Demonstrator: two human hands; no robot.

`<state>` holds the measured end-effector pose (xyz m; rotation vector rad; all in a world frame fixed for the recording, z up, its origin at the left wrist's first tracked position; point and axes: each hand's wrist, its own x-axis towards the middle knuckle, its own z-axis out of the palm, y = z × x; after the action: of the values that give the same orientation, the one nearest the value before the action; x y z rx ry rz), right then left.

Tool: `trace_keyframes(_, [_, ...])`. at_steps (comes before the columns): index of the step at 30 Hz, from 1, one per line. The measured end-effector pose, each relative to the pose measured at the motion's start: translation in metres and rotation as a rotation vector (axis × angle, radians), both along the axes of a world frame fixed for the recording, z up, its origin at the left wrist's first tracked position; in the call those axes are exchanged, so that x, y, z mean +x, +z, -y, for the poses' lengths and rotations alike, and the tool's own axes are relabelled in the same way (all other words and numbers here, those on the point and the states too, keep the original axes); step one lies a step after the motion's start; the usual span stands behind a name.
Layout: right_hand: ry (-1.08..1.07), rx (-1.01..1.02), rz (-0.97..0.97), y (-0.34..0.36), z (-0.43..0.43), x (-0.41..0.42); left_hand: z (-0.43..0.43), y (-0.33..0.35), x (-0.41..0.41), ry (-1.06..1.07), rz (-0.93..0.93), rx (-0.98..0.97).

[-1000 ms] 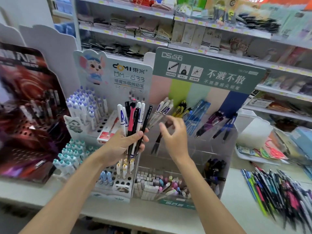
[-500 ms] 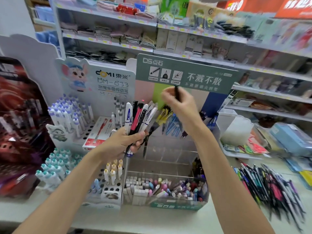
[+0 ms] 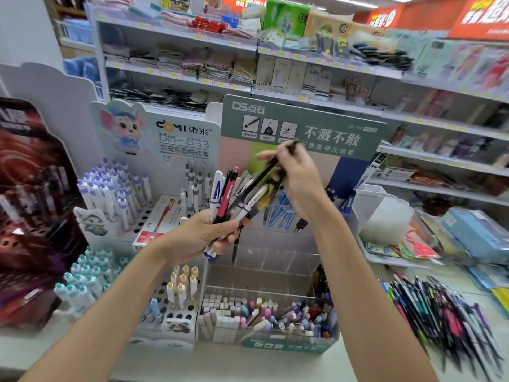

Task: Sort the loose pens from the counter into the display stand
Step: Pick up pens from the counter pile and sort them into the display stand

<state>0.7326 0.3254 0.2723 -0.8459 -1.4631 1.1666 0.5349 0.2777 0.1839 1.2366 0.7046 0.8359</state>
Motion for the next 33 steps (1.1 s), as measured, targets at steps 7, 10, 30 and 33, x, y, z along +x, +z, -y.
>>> trace_keyframes(7, [-0.119, 0.018, -0.137, 0.017, -0.014, 0.01, -0.001, 0.001, -0.007, -0.026, -0.059, 0.058])
trace_keyframes(10, [0.059, 0.075, 0.378, 0.012, -0.005, 0.0, -0.003, 0.007, -0.006, -0.063, -0.031, 0.031])
trace_keyframes(30, [-0.202, -0.027, -0.308, -0.035, -0.005, -0.009, 0.006, -0.009, -0.046, 0.448, 0.023, -0.08])
trace_keyframes(33, [-0.238, -0.028, -0.318, -0.067, -0.003, -0.034, 0.007, -0.014, -0.042, 0.474, 0.031, -0.073])
